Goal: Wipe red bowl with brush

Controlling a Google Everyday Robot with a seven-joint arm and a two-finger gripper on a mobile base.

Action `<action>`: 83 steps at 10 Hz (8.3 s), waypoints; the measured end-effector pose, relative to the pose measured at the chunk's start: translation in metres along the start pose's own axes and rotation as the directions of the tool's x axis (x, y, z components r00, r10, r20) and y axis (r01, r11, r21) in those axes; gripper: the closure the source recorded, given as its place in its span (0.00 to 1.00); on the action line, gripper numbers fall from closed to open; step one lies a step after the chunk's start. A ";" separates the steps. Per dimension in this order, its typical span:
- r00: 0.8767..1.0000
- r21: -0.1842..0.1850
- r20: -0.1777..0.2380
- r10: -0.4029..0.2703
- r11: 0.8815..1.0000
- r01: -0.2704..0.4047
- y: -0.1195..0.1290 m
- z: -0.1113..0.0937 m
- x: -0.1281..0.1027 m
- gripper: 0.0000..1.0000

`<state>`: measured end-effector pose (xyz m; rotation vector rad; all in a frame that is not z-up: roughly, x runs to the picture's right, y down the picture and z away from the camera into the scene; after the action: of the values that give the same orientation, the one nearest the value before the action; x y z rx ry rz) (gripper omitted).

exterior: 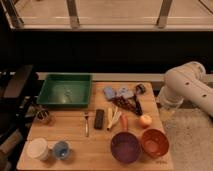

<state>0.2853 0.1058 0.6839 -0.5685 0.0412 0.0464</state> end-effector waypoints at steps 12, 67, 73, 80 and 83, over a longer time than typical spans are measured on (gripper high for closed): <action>1.000 0.000 0.000 0.000 1.000 0.000 0.000 0.000 0.000 0.35; 0.234 -0.274 0.283 0.930 0.312 -0.910 -0.136 0.149 -0.059 0.35; 0.204 -0.195 0.361 0.910 0.288 -0.938 -0.165 0.177 -0.063 0.35; 0.210 -0.151 0.335 0.919 0.273 -0.950 -0.176 0.217 -0.065 0.42; 0.217 -0.165 0.340 0.915 0.285 -0.944 -0.171 0.217 -0.061 0.72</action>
<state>0.2392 0.0764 0.9614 -0.3613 0.0068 1.4041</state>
